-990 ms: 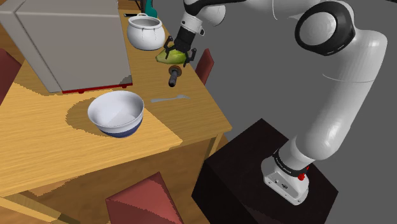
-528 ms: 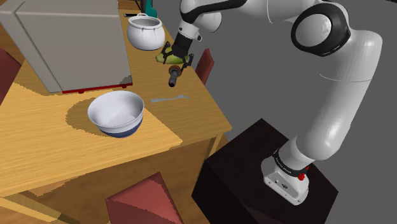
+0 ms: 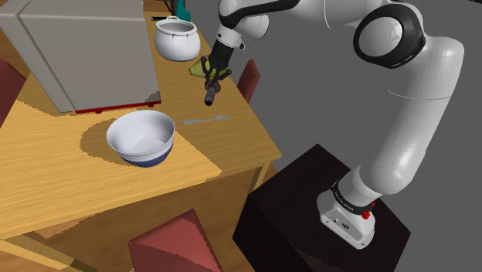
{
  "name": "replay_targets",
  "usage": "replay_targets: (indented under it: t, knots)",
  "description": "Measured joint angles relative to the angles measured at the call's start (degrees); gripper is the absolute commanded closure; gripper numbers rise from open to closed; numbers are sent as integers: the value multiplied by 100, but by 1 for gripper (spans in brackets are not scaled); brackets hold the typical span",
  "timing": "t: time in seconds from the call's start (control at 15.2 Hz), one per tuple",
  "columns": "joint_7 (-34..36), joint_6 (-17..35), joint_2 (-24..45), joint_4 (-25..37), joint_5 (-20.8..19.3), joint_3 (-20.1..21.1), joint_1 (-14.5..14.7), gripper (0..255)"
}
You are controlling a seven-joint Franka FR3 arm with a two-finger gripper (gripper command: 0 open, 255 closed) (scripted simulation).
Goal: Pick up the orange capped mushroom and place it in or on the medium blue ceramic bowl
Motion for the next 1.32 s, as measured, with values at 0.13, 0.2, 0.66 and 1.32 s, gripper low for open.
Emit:
replay_targets:
  t: [0.13,0.2,0.66,1.32]
  knots:
    - [0,0,0,0,0,0,0,255]
    - [0,0,0,0,0,0,0,255]
    - [242,78,175,167,-319,-98,133,0]
    - [1220,404,1105,875,-1712,-669,694,0]
